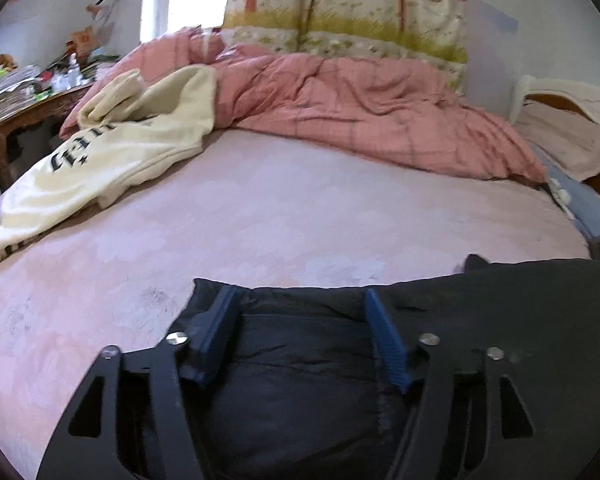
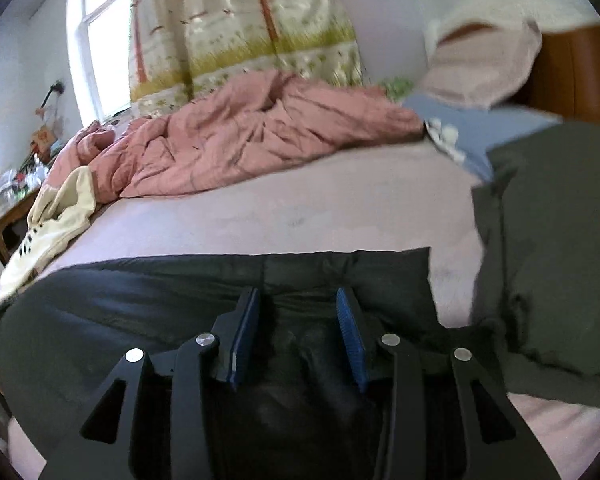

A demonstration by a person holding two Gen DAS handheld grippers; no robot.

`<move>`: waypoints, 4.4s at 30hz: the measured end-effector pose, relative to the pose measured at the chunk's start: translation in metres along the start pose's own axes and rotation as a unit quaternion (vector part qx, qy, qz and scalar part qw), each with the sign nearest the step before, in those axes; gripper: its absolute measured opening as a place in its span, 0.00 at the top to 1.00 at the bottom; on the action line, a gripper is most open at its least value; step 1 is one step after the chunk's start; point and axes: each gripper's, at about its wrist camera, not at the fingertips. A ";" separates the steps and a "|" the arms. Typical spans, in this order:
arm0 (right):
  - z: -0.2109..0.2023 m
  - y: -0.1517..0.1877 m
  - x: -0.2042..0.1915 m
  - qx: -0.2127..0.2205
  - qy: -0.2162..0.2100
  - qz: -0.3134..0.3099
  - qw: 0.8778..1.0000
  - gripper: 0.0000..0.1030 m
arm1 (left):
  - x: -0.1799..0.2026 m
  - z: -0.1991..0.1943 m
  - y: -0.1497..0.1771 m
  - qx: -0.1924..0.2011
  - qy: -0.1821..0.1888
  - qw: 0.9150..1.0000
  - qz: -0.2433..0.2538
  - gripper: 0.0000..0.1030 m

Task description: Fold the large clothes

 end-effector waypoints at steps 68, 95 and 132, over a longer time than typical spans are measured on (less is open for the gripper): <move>-0.044 0.048 -0.136 -0.203 -0.108 -0.084 0.970 0.78 | 0.167 -0.122 0.075 0.051 0.197 0.979 -0.020 0.68; 0.096 0.035 -0.174 -0.278 0.032 -0.054 0.958 0.70 | 0.163 -0.067 0.071 -0.037 0.231 0.971 -0.049 0.69; 0.068 0.071 -0.164 -0.298 0.003 -0.073 0.952 0.70 | 0.168 -0.080 0.082 -0.028 0.214 0.976 -0.040 0.69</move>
Point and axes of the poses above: each gripper's, at about its wrist camera, not at the fingertips, and z roughly the way its jaws point, x to its right, y to its underside, and after that the axes turned 12 degrees about z, right-handed
